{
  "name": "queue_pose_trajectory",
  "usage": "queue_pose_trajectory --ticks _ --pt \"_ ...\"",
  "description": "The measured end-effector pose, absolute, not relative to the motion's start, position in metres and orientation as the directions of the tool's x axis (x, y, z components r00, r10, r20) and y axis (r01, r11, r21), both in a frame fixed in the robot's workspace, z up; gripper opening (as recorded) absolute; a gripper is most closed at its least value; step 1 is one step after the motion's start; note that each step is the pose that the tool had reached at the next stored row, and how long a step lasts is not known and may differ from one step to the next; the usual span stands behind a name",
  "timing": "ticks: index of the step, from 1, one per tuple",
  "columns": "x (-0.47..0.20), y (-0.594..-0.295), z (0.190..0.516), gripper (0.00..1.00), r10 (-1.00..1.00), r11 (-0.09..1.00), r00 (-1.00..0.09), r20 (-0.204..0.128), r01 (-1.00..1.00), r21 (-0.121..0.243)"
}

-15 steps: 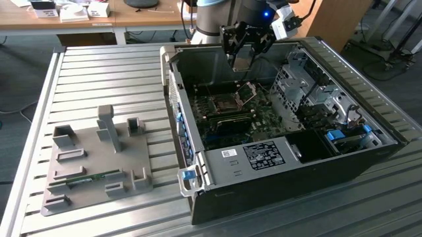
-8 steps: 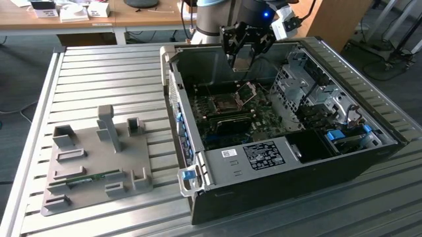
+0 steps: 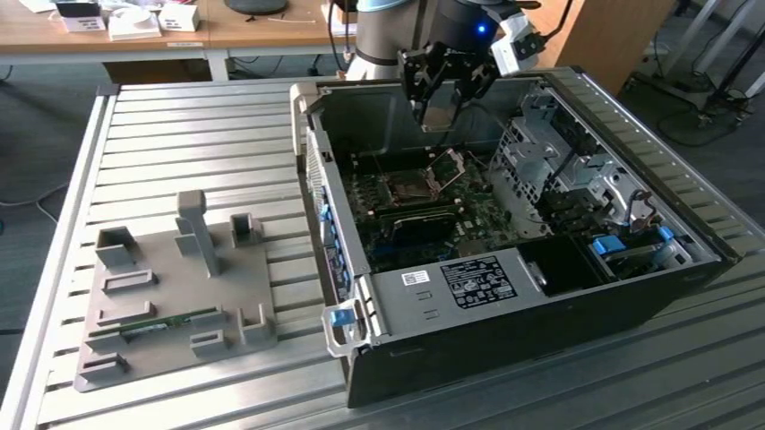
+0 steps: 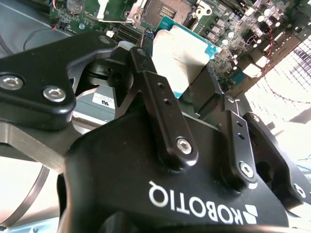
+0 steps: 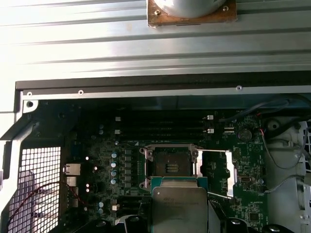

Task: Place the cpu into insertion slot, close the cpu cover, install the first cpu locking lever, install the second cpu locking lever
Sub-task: 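Place the cpu into insertion slot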

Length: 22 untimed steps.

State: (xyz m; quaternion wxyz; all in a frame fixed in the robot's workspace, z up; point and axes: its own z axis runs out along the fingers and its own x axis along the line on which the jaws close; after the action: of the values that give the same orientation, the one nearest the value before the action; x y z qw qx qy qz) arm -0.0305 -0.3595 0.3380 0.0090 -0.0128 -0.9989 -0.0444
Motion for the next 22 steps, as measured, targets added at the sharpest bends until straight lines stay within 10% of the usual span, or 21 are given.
queue_pose_trajectory --ticks 22 --pt "-0.0305 -0.3595 0.3331 0.54 0.025 0.996 -1.0 0.019 0.026 0.089"
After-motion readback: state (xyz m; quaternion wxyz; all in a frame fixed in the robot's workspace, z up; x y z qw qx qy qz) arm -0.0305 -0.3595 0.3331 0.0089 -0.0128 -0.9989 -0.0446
